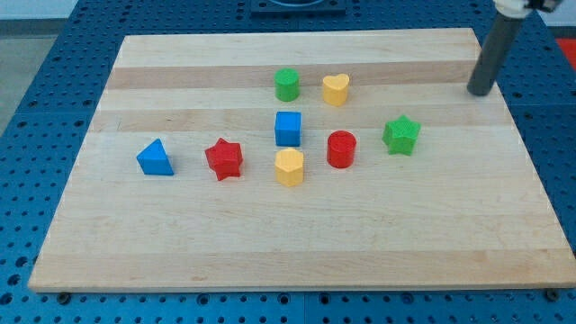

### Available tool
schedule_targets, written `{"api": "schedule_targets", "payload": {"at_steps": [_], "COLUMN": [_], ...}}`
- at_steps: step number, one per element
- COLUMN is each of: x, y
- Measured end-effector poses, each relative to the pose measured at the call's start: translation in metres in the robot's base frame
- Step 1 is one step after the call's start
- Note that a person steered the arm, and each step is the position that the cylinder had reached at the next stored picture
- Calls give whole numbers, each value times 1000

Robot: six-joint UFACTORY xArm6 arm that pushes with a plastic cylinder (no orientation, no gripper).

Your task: Keep your hand vertically below the green star

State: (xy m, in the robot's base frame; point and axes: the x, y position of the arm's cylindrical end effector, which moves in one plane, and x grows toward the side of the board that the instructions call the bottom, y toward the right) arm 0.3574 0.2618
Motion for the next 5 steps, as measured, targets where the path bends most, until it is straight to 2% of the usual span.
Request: {"api": "schedule_targets", "payload": {"at_steps": [2, 5], "x": [69, 107], "y": [3, 2]}}
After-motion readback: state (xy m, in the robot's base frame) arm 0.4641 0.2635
